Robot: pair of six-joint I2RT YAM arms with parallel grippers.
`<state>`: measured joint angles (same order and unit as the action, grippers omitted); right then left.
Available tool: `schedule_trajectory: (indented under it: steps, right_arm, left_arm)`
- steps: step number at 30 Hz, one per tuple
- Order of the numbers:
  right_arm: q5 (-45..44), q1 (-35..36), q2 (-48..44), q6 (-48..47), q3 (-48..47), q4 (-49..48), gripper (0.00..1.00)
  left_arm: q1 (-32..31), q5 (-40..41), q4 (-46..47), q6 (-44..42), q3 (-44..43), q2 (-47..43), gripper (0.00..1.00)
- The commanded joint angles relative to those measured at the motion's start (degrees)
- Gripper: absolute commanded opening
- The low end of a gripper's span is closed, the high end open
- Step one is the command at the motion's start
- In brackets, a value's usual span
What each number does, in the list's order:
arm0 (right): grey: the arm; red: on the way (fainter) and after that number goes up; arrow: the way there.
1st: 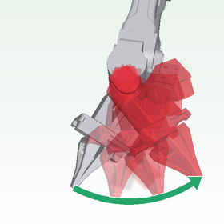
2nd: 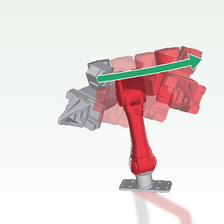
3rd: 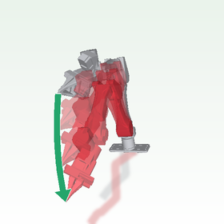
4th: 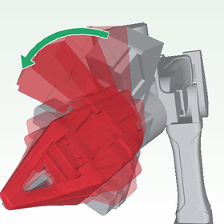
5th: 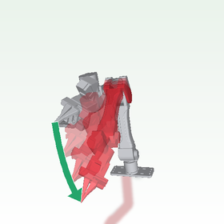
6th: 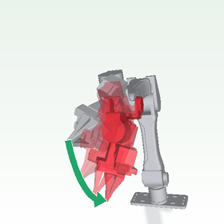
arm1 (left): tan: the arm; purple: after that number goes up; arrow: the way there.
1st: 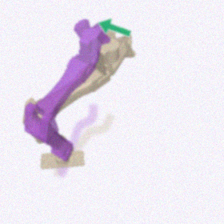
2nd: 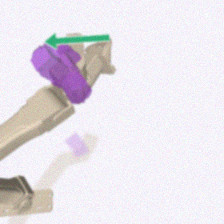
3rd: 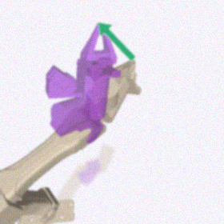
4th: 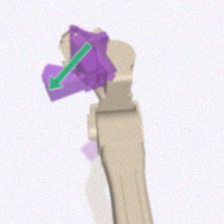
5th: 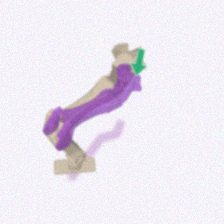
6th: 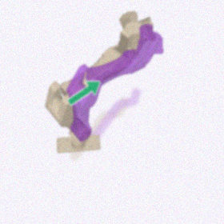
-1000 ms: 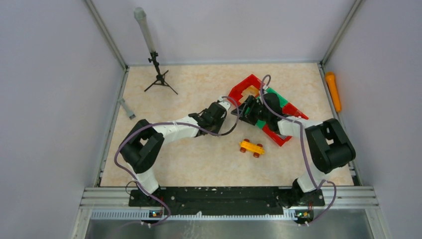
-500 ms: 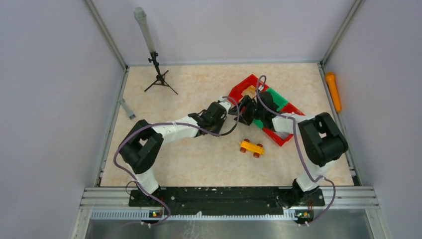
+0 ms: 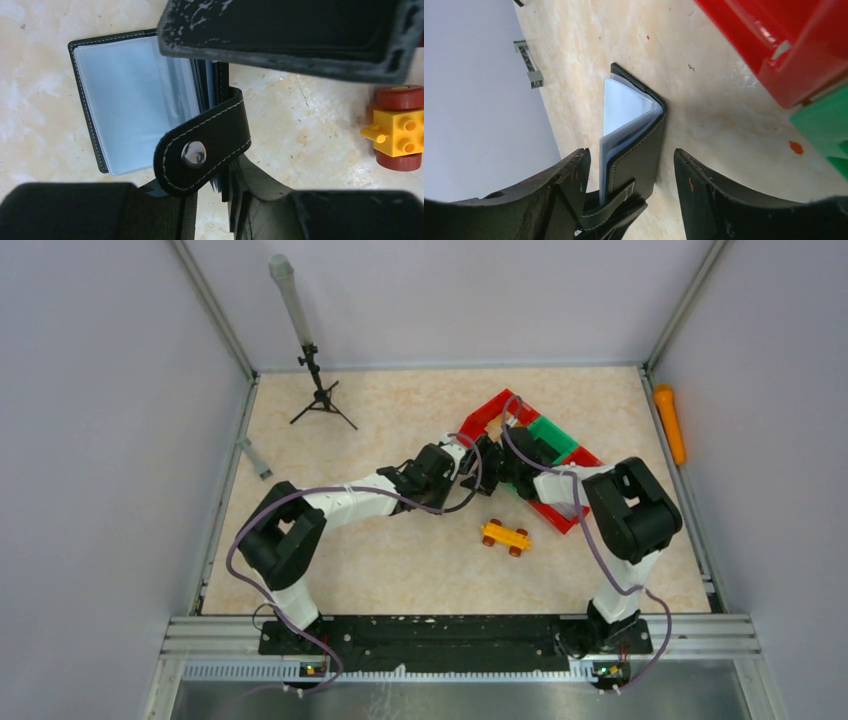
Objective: Take the credit cards out of the card holder
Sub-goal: Remove the credit card from the card holder.
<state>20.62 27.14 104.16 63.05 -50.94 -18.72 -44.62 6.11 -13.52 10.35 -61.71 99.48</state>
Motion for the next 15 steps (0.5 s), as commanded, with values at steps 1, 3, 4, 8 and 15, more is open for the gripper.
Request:
schedule_trajectory:
  steps: [1, 3, 4, 8, 15]
  right_arm:
    - [1.6, 1.4, 1.8, 1.2, -1.8, -1.3, 0.62]
    - [1.9, 1.4, 2.1, 1.1, -1.5, -1.6, 0.58]
    - [2.0, 1.4, 2.0, 0.8, -1.3, -1.7, 0.56]
    - [2.1, 1.4, 1.6, -1.4, -1.4, 0.7, 0.46]
    - [2.1, 1.3, 1.0, -4.5, -1.6, 3.2, 0.25]
  left_arm:
    - [-0.1, -2.1, 2.0, -0.5, 0.4, -2.9, 0.29]
    - [-0.1, -2.7, 2.0, -0.5, 0.3, -2.9, 0.31]
    - [-0.1, -3.1, 2.0, -0.5, 0.3, -2.8, 0.32]
    - [0.0, -5.3, 1.9, -0.6, 0.0, -2.8, 0.44]
    - [0.1, -8.6, 2.5, 0.1, 0.4, -3.6, 0.53]
